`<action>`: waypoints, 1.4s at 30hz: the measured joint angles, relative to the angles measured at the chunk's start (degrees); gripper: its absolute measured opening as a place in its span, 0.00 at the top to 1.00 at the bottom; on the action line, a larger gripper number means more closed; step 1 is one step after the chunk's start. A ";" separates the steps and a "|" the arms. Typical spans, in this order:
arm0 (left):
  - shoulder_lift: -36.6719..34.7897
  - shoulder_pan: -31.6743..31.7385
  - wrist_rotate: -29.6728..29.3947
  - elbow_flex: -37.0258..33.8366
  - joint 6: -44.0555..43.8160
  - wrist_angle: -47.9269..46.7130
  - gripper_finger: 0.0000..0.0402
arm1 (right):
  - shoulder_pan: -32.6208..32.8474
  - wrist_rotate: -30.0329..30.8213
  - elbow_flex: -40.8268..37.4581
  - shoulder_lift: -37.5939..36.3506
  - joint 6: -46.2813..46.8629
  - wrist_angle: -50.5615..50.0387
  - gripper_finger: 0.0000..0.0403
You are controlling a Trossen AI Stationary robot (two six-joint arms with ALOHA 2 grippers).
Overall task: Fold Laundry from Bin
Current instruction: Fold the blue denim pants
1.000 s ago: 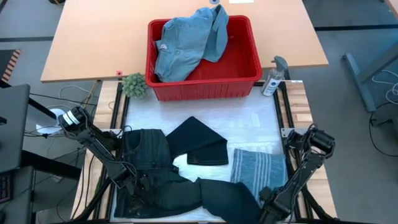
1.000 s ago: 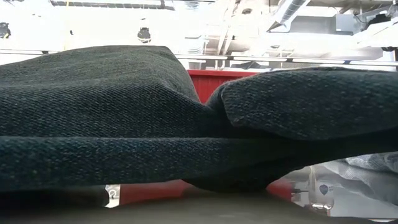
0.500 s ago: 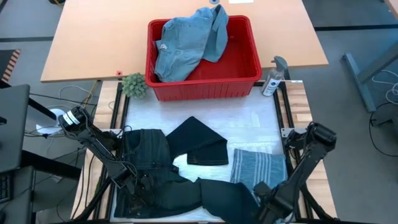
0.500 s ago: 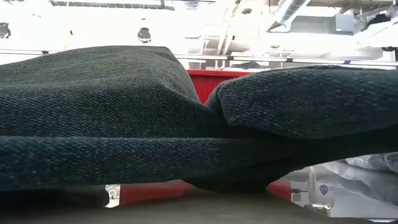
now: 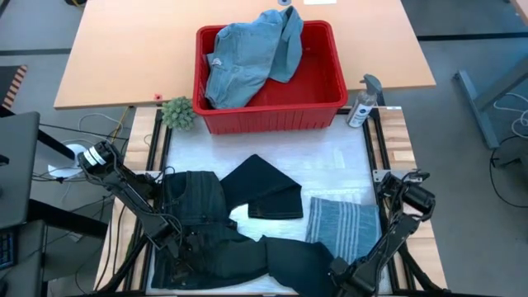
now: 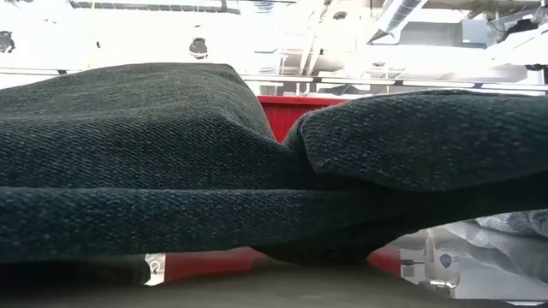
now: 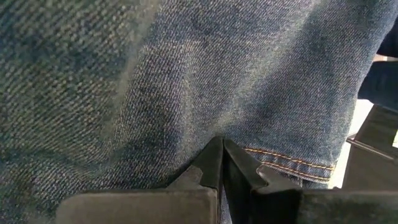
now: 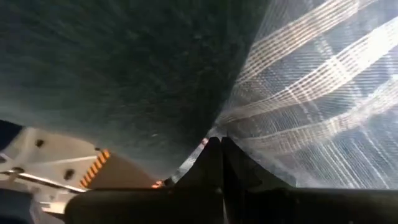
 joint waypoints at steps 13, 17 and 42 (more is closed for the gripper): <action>0.04 0.89 1.49 -0.05 1.33 0.17 1.00 | 0.89 -9.53 -6.57 -0.39 -2.64 -7.42 0.96; 0.09 0.98 3.05 -0.09 1.24 0.21 1.00 | 0.85 -11.75 -8.13 -0.39 -2.56 -5.36 0.96; -1.99 0.87 0.78 -0.13 1.70 -0.22 1.00 | -5.48 21.00 4.63 -6.16 7.87 -6.74 0.44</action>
